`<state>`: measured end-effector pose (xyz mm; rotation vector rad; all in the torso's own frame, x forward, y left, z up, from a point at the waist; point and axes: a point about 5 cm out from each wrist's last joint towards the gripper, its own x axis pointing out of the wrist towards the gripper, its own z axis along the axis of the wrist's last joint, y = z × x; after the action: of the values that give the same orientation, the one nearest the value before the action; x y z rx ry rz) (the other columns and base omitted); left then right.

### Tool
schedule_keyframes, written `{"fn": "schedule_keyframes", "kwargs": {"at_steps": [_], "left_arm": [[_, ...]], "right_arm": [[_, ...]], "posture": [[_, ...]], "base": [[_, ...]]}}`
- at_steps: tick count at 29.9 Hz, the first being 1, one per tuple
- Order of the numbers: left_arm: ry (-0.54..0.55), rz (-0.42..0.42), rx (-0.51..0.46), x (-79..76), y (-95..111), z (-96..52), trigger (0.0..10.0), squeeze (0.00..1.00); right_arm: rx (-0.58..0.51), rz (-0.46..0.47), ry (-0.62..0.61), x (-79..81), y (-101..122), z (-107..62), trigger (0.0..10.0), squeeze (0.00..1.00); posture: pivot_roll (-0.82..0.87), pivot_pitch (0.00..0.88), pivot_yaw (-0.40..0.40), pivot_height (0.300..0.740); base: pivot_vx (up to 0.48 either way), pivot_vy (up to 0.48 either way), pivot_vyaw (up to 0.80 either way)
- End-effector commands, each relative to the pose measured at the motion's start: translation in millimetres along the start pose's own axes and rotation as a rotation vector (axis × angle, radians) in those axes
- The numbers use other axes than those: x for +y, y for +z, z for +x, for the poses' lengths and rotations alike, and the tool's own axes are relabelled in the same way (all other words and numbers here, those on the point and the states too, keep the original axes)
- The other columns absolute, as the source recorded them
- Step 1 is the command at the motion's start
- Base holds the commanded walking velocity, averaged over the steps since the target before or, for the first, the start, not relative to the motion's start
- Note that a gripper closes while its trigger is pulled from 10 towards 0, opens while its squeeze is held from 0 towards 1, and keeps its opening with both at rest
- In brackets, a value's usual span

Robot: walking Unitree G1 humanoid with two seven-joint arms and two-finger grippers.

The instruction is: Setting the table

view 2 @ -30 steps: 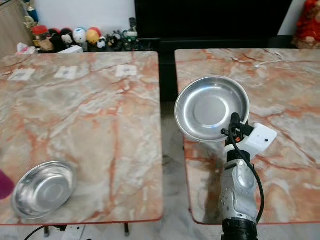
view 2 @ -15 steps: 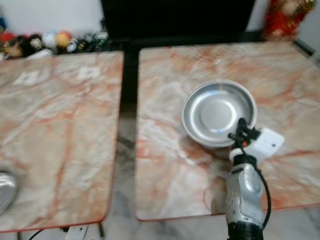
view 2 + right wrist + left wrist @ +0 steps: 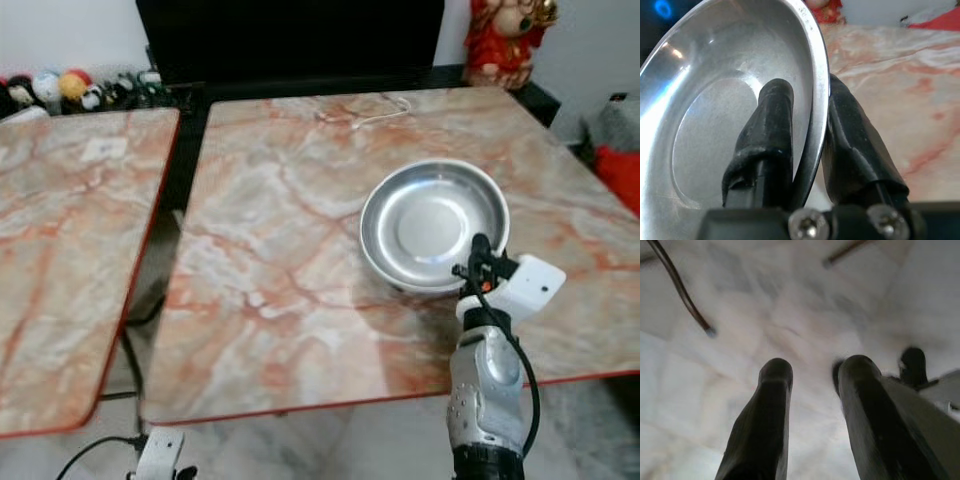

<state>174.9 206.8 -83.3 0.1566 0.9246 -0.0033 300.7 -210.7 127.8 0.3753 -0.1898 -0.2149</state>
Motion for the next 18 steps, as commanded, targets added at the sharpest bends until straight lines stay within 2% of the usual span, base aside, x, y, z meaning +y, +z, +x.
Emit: {"fn": "schedule_keyframes", "kwargs": {"at_steps": [1, 12, 18], "left_arm": [[0.015, -0.005, 0.028, 5.2, -7.7, -1.9, 10.0, 0.00], [0.017, 0.006, 0.037, 11.6, -11.6, -3.6, 10.0, 0.00], [0.011, 0.021, 0.042, 11.7, -12.4, -3.8, 10.0, 0.00]], "right_arm": [[-0.008, 0.019, 0.004, 2.5, 5.1, -1.5, 10.0, 0.00], [0.087, 0.122, -0.138, -12.4, 1.0, -20.3, 10.0, 0.00], [0.154, 0.234, -0.199, -15.3, -2.7, -31.4, 10.0, 0.00]], "posture": [[-0.10, 0.082, -0.001, 0.740], [-0.11, 0.087, 0.002, 0.740], [-0.12, 0.080, 0.006, 0.740]], "base": [[0.000, 0.000, 0.00], [0.000, 0.000, 0.00], [0.000, 0.000, 0.00]]}}
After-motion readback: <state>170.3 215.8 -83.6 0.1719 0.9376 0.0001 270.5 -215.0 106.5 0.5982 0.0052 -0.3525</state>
